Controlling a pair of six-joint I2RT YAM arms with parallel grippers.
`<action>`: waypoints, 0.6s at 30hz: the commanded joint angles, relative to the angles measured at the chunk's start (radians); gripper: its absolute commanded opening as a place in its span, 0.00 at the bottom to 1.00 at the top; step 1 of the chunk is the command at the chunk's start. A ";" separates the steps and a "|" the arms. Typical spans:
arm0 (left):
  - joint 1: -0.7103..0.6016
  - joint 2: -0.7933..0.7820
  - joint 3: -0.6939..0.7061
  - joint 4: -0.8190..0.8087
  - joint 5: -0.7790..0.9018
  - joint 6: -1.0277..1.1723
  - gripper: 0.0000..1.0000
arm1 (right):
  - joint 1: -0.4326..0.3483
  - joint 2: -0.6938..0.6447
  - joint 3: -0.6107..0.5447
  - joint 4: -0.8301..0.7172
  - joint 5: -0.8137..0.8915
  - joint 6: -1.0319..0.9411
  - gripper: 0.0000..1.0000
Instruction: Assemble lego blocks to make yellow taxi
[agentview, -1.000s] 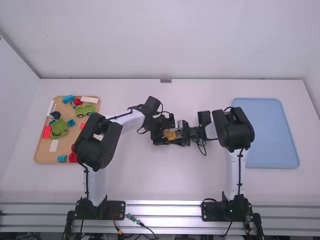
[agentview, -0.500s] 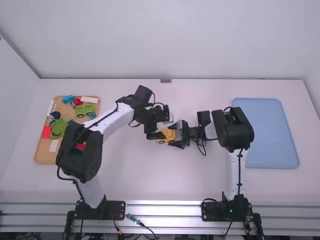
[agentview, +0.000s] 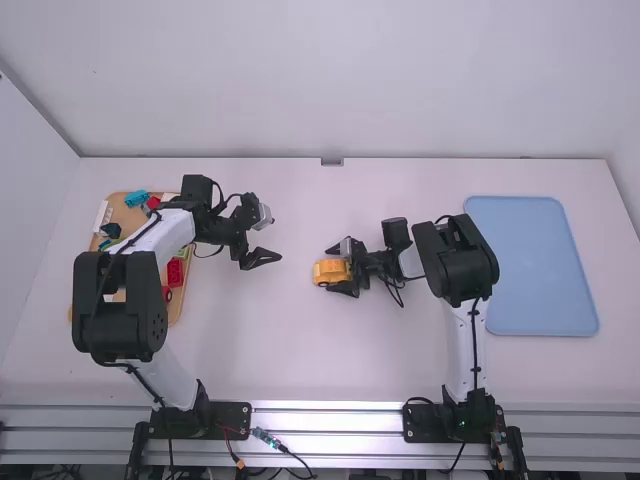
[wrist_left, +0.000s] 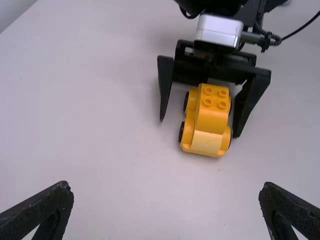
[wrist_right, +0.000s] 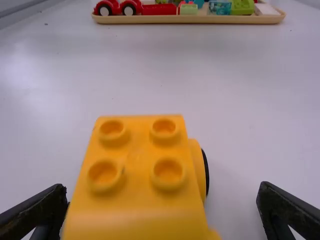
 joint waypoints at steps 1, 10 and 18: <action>0.000 -0.020 -0.035 0.027 0.072 0.021 0.99 | 0.025 0.028 -0.005 -0.018 0.097 0.051 0.97; -0.006 -0.055 -0.116 0.249 0.082 -0.153 0.99 | 0.029 0.028 -0.005 -0.017 0.099 0.052 0.61; -0.006 -0.073 -0.192 0.422 0.063 -0.281 0.99 | 0.001 0.008 -0.006 0.021 0.042 0.128 0.57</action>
